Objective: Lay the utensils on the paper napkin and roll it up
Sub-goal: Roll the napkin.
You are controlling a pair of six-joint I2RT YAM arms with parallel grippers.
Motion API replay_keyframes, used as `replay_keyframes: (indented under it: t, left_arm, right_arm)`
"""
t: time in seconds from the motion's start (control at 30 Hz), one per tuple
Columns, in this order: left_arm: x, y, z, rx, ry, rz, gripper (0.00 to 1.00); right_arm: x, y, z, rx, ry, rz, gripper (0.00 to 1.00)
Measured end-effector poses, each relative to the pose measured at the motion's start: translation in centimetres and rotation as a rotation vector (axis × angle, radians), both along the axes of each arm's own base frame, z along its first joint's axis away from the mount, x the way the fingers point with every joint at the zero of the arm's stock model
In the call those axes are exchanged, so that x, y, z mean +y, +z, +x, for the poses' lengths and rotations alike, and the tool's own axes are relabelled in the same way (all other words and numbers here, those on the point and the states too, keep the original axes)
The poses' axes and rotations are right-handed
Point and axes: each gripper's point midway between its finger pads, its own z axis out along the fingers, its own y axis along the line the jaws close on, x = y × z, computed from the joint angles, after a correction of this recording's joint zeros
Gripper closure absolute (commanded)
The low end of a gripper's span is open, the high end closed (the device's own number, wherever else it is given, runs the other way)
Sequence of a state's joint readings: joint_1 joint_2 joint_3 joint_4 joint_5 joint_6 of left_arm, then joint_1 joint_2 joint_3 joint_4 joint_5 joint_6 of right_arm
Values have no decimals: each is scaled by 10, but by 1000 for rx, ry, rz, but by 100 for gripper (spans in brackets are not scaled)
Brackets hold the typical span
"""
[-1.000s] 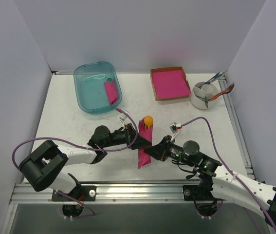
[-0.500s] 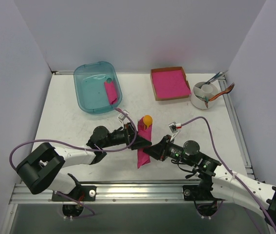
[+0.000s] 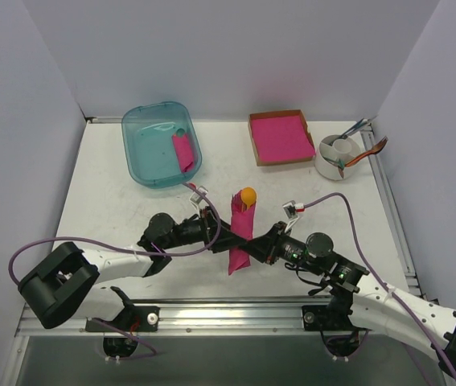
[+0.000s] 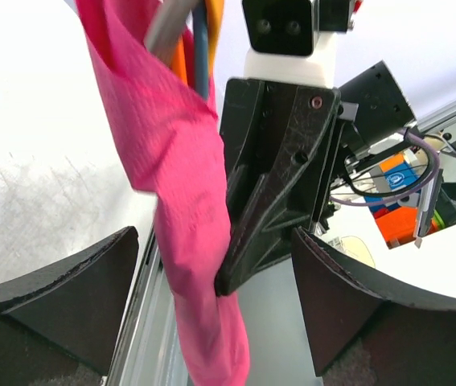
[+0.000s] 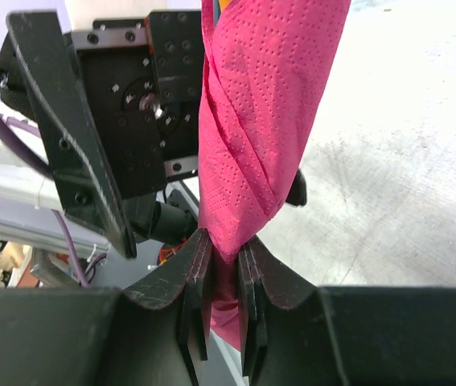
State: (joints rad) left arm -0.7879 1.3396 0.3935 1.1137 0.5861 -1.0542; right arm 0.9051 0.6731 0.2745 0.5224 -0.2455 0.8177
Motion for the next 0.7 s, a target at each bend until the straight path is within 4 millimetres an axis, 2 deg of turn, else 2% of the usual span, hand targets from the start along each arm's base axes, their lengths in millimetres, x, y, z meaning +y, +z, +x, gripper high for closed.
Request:
replay_keyframes:
  t: [0.27, 0.5, 0.63, 0.7]
  left_arm:
    - [-11, -8, -18, -15, -24, 26, 15]
    - [-16, -13, -21, -18, -19, 36, 32]
    - [-18, -18, -20, -17, -8, 49, 48]
    - [-19, -21, -19, -14, -3, 55, 52]
  right_arm:
    - [-6, -1, 11, -2, -70, -7, 100]
    - [-11, 5, 20, -12, -131, 10, 100]
    - [-12, 7, 22, -7, -147, 19, 100]
    - [-12, 7, 22, -5, -150, 21, 100]
